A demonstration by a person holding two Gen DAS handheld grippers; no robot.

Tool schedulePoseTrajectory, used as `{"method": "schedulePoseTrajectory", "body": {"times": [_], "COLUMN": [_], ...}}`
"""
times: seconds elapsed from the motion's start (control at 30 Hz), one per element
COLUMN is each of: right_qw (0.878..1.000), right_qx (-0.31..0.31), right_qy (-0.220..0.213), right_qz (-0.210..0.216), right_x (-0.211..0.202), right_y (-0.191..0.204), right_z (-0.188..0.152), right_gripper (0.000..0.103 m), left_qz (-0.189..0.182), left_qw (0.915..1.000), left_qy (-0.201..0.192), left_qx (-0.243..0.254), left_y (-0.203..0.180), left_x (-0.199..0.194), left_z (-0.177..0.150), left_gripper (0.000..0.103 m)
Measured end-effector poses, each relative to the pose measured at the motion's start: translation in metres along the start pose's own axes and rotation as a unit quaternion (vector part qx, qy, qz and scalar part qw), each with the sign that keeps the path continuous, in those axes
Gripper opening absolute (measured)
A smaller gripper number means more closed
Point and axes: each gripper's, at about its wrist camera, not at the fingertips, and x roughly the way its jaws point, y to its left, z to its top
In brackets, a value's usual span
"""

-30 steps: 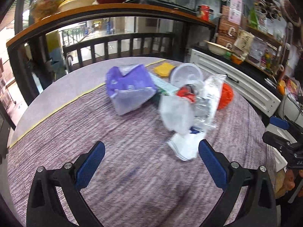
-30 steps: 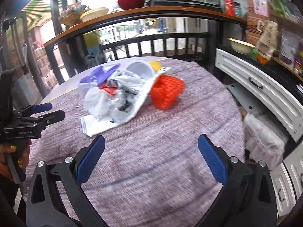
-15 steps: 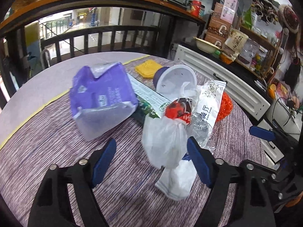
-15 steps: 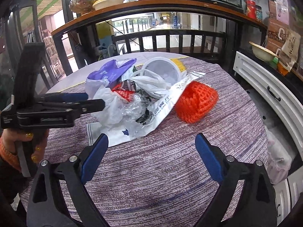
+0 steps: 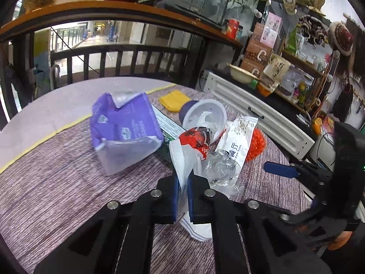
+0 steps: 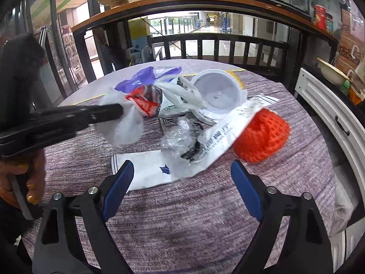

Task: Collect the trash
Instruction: 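Return to the table and grasp the clear plastic bag with the right tool, then grasp the white-and-red plastic bag with the left tool while the right tool holds the clear bag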

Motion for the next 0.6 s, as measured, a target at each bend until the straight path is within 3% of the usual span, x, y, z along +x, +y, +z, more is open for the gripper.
{"method": "schedulePoseTrajectory", "body": {"times": [0.27,0.4,0.6], "right_qw": [1.000,0.999,1.000], "right_qx": [-0.014,-0.008,0.001], "right_qy": [0.025,0.041,0.027], "right_qz": [-0.009,-0.020,-0.008], "right_x": [0.037,0.051,0.040], "right_y": [0.007,0.006,0.006], "right_z": [0.019,0.021,0.018], "right_gripper": [0.068,0.049,0.045], "left_qz": [0.022,0.025,0.033], "left_qw": [0.9991,0.9985,0.9982], "left_qy": [-0.032,-0.033,-0.033], "left_qx": [-0.016,-0.035,-0.038], "left_y": [0.010,0.017,0.018], "left_x": [-0.035,-0.040,-0.043], "left_z": [-0.008,-0.014,-0.021], "left_gripper": [0.007,0.007,0.007]}}
